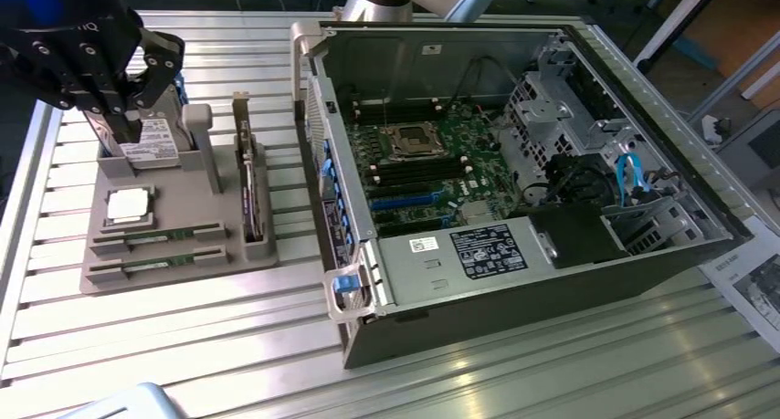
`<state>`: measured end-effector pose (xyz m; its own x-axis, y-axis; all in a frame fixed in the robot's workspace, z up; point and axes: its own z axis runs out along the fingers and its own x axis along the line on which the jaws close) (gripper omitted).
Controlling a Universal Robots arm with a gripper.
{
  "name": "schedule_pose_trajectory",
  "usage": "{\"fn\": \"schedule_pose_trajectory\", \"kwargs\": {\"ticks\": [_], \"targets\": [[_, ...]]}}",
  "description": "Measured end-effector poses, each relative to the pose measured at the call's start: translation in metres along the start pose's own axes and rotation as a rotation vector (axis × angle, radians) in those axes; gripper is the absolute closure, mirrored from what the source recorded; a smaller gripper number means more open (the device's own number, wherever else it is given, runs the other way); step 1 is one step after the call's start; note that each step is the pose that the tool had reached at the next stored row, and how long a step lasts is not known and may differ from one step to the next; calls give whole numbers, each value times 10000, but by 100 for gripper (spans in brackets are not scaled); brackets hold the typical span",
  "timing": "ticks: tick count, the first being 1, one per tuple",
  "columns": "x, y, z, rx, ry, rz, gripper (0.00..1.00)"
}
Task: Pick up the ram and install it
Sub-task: 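Reach for the ram, then pick up the ram and move it above insertion slot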
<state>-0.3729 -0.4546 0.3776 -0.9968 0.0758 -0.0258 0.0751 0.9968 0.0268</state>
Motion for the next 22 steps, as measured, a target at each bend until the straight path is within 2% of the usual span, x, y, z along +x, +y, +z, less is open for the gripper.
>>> {"fn": "schedule_pose_trajectory", "kwargs": {"ticks": [13,22], "targets": [[0,-3,0,-3,1,-59,90],[-1,-15,0,-17,14,-550,90]]}}
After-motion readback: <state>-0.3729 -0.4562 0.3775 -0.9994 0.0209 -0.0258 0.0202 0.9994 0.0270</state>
